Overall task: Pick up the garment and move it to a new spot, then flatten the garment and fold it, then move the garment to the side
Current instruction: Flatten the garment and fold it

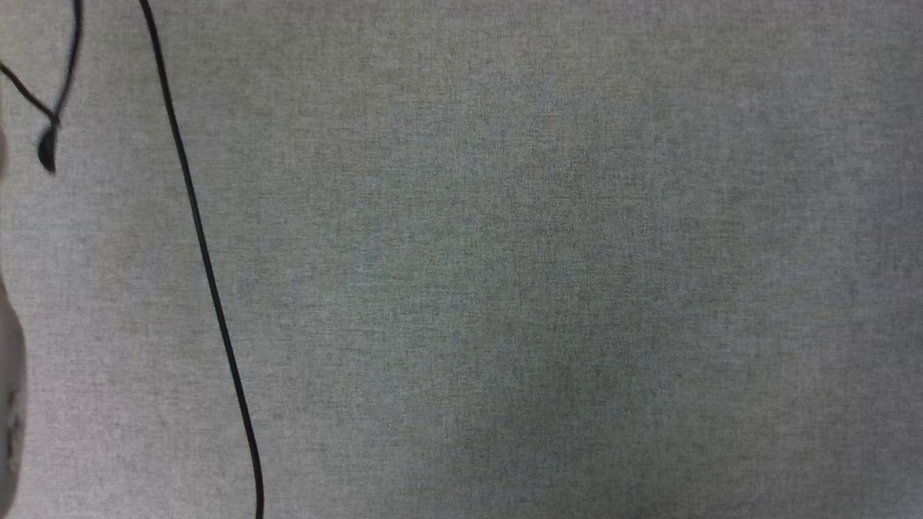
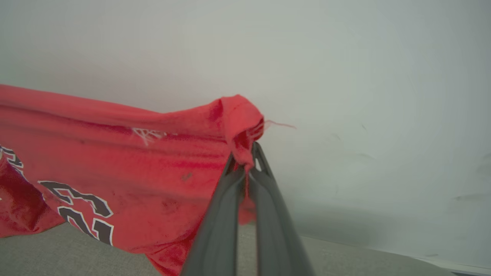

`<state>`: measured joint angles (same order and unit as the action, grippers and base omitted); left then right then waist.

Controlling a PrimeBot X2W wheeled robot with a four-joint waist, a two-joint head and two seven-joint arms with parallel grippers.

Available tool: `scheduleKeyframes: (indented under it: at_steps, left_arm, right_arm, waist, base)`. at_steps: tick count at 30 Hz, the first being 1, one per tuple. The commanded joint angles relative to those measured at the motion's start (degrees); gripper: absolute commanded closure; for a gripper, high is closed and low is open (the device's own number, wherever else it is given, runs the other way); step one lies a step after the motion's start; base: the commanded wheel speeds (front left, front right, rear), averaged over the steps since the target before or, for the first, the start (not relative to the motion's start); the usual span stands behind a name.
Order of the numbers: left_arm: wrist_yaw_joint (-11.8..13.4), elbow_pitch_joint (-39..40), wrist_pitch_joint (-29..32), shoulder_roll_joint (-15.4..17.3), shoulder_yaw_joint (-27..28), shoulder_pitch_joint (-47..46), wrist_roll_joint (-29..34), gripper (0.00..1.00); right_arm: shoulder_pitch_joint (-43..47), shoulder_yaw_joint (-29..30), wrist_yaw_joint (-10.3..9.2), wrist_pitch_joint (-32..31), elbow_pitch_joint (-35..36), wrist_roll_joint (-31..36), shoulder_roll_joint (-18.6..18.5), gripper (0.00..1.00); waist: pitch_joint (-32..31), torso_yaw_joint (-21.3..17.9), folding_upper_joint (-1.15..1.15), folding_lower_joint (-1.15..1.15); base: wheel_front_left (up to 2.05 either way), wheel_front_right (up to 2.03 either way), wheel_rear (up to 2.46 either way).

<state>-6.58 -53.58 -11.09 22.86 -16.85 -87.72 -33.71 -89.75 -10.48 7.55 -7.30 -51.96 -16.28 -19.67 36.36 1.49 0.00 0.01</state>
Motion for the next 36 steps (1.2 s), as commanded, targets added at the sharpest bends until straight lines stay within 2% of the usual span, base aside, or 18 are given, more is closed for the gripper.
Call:
scheduleKeyframes:
  at_steps: [1,5,11,20,24,26,36]
  left_arm:
    - [-0.22,-1.00,-0.47,0.12,0.22,2.69,-0.97,1.00]
    - [-0.58,-2.11,-1.27,-0.37,0.18,9.17,-2.95,1.00]
    - [-0.78,-0.39,-2.65,-0.82,-0.18,22.59,-6.35,1.00]
    - [-0.75,6.61,-3.90,-1.84,-0.81,44.58,-9.87,1.00]
    - [0.81,9.20,-4.05,-1.83,-0.48,51.13,-9.62,1.00]
    - [2.35,11.29,-4.13,-1.72,-0.52,55.41,-9.00,1.00]
    - [8.91,26.98,-2.02,-0.58,0.88,76.96,-10.64,1.00]
  right_arm:
    - [2.32,-1.37,-0.12,1.05,-1.04,-1.36,-0.86,1.00]
    - [8.06,-4.53,-0.12,2.95,-1.97,-5.02,-1.17,1.00]
    - [20.92,-8.45,-0.13,5.95,0.47,-11.19,-3.01,1.00]
    - [42.02,-9.47,-0.15,7.83,5.92,-17.86,-6.48,1.00]
    - [48.45,-8.89,-0.14,8.23,8.28,-18.84,-6.61,1.00]
    - [52.45,-8.29,-0.15,8.32,9.69,-19.08,-6.65,1.00]
    - [73.53,-1.20,-0.19,6.85,19.30,-16.94,-4.89,1.00]
  waist:
    - [-0.43,0.09,0.00,-0.01]
    - [-2.39,0.00,0.00,-0.01]
    - [-7.21,0.43,0.00,-0.01]
    - [-17.08,1.85,0.00,-0.01]
    - [-20.61,2.07,0.00,-0.01]
    - [-22.86,2.00,0.00,-0.01]
    - [-32.07,2.67,0.00,-0.01]
  base:
    - [0.00,0.00,0.00]
    - [0.00,0.00,0.00]
    - [0.00,0.00,0.00]
    - [0.00,0.00,0.00]
    - [0.00,0.00,0.00]
    - [0.00,0.00,0.00]
    - [0.00,0.00,0.00]
